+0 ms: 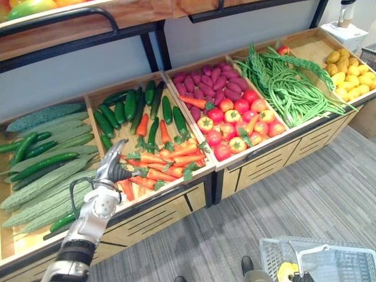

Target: Pick vegetable in the basket

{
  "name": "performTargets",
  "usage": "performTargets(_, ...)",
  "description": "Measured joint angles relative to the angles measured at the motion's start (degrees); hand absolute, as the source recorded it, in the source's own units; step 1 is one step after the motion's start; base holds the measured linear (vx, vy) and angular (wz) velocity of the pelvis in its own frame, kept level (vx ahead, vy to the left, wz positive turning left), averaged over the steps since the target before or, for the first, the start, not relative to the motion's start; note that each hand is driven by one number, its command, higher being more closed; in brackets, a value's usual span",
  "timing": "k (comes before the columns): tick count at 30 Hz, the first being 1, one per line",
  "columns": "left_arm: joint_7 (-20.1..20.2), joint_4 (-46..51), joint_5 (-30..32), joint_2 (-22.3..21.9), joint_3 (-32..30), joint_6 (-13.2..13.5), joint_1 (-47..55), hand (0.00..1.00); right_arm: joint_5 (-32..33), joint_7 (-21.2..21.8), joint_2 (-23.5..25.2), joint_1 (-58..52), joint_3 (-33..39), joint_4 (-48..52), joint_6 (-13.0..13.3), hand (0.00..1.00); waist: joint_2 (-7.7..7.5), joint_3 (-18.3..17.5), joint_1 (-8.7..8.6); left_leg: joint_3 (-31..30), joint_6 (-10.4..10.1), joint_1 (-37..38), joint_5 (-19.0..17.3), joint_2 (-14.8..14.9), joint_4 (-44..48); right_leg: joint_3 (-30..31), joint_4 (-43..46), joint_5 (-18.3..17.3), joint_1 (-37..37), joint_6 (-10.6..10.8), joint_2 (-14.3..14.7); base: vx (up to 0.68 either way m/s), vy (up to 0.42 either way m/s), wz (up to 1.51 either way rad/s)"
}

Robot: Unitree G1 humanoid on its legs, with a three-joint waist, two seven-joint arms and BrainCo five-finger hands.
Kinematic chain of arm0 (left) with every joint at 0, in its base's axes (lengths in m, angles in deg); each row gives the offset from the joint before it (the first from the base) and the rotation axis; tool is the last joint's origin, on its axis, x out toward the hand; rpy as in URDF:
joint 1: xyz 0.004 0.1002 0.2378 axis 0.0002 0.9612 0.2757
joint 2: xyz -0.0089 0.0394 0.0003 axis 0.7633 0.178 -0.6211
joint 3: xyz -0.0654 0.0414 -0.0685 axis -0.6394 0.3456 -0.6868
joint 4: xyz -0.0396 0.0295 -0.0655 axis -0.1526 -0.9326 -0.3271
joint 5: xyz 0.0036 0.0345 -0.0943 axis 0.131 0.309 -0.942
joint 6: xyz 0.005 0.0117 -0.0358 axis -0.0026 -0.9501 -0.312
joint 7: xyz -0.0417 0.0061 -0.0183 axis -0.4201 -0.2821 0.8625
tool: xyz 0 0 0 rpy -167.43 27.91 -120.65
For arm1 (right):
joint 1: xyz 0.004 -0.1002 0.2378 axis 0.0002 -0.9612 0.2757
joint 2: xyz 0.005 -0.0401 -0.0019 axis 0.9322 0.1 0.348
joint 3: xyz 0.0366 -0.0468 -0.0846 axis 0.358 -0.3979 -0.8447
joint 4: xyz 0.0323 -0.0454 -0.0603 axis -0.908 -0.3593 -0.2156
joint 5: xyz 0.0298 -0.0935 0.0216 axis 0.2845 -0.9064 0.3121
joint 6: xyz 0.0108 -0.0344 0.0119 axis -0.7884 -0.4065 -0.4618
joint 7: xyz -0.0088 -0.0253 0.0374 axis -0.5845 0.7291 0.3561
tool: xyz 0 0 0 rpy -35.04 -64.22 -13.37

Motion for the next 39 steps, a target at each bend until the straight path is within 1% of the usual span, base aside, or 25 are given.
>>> performTargets(1,0.6,-0.9,0.1,0.2,0.4,0.0,-0.6,0.00,0.0,0.1,-0.1,0.0,-0.2,0.1,0.0,1.00,0.07,0.0,-0.02,0.0,0.0,0.0,0.0,0.0,0.0,0.0,0.0,0.0,0.0,0.0,0.0,0.05,-0.013,-0.07)
performTargets(3,4.3,-4.1,0.0,2.4,1.3,-2.5,-3.6,0.00,0.0,0.6,-0.8,-0.1,-1.6,0.7,-0.1,1.00,0.34,0.2,-0.17,0.2,0.0,0.0,0.0,0.2,0.1,0.0,0.1,0.0,0.0,0.0,0.1,0.00,0.000,0.00)
performTargets(4,5.1,-4.8,0.0,3.1,1.3,-3.3,-4.5,0.00,0.0,0.6,-1.0,-0.4,-1.8,1.3,-0.2,1.00,0.47,0.3,-0.20,0.3,0.0,0.0,0.0,0.2,0.1,0.0,0.1,0.0,0.0,0.0,0.1,0.00,0.000,0.00)
performTargets(6,5.3,-5.3,0.3,4.0,1.3,-3.9,-5.4,0.00,0.0,0.6,-1.5,-0.7,-2.7,1.9,-0.2,1.00,0.70,0.4,-0.16,0.4,-0.1,0.0,-0.1,0.2,0.4,0.0,0.2,0.0,0.0,0.0,0.0,0.00,0.000,0.00)
performTargets(11,5.3,-5.5,8.4,4.1,2.0,-4.0,-5.6,0.00,0.1,0.7,-1.8,-0.7,-4.4,2.2,-0.2,1.00,0.91,0.5,-0.16,0.8,-0.5,-0.1,-0.4,1.1,1.5,0.1,0.9,0.0,-0.2,0.0,0.1,-0.02,-0.010,-0.01)
performTargets(14,5.5,-5.5,11.3,4.1,4.0,-3.9,-5.6,0.00,0.1,0.7,-2.1,-0.8,-4.7,3.6,-0.2,1.00,1.45,0.8,-0.20,1.7,-0.6,-0.8,-0.4,1.4,1.9,0.3,1.0,0.0,-1.3,0.0,0.1,-0.08,-0.034,-0.09)
performTargets(16,5.6,-5.7,12.8,4.1,4.3,-3.7,-5.7,0.00,0.1,0.6,-2.1,-0.8,-5.4,3.8,-0.2,1.00,1.55,0.9,-0.22,1.9,-0.5,-1.3,-0.3,1.5,1.9,0.3,1.1,0.1,-2.1,0.0,0.2,-0.04,-0.027,-0.10)
performTargets(18,5.5,-7.4,13.7,4.1,6.3,-3.4,-6.6,0.00,0.2,0.6,-2.1,-0.9,-6.1,3.8,-0.2,1.00,1.59,0.9,-0.41,2.0,-0.6,-1.2,-0.3,1.8,1.9,0.4,1.0,0.4,-2.1,-0.1,0.5,0.00,-0.026,-0.08)
performTargets(20,5.5,-7.7,15.2,4.1,7.0,-3.4,-7.0,0.00,0.3,0.6,-1.9,-0.9,-6.1,4.0,-0.2,1.00,1.65,0.9,-0.71,2.1,-0.7,-1.4,-0.3,1.9,1.9,0.5,1.0,0.4,-2.4,-0.1,0.6,0.01,-0.019,-0.04)
performTargets(24,5.5,-7.8,15.8,4.1,8.4,-3.7,-8.5,0.00,0.3,0.6,-1.9,-0.8,-6.1,4.8,-0.1,1.00,1.86,1.1,-1.38,2.5,-0.7,-2.3,-0.2,1.9,1.9,0.7,1.0,0.8,-3.3,-0.1,0.6,0.04,-0.007,-0.04)
performTargets(30,5.5,-8.0,15.8,4.1,8.6,-4.0,-11.8,0.00,0.7,0.6,-2.2,-0.5,-6.9,5.9,0.0,1.00,2.02,1.2,-1.59,3.5,-0.9,-3.2,-0.4,2.0,2.8,0.8,2.3,0.8,-5.0,-0.1,0.6,0.02,-0.007,-0.08)
performTargets(32,5.5,-8.9,15.8,4.1,9.6,-4.1,-13.1,0.00,1.2,0.6,-2.7,-0.3,-7.8,5.9,0.0,1.00,2.29,1.5,-1.69,3.5,-1.2,-3.2,-0.6,2.2,3.4,0.9,2.8,0.8,-5.2,-0.1,0.6,-0.01,-0.011,-0.04)
performTargets(36,5.4,-9.5,15.8,4.1,9.8,-4.2,-14.5,0.00,1.4,0.6,-2.9,0.9,-8.2,6.3,0.1,1.00,2.32,2.8,-1.69,3.6,-1.4,-5.1,-1.0,2.7,5.2,1.0,4.2,0.7,-7.1,-0.3,0.7,-0.07,-0.030,-0.02)
performTargets(37,5.4,-9.9,15.8,4.1,9.8,-4.3,-15.0,0.00,1.5,0.6,-2.9,1.5,-8.3,6.4,0.2,1.00,2.28,3.9,-1.69,3.7,-1.4,-5.3,-1.0,3.0,5.6,0.9,4.2,0.7,-7.2,-0.3,0.8,-0.07,-0.034,-0.04)
performTargets(39,5.4,-9.9,15.7,3.9,10.0,-4.9,-15.1,0.00,2.7,0.6,-3.1,2.1,-8.3,7.2,0.2,1.00,2.08,4.4,-1.61,3.8,-1.5,-7.1,-1.4,3.5,6.6,1.2,5.2,0.3,-9.3,-0.8,1.1,-0.08,-0.042,-0.07)
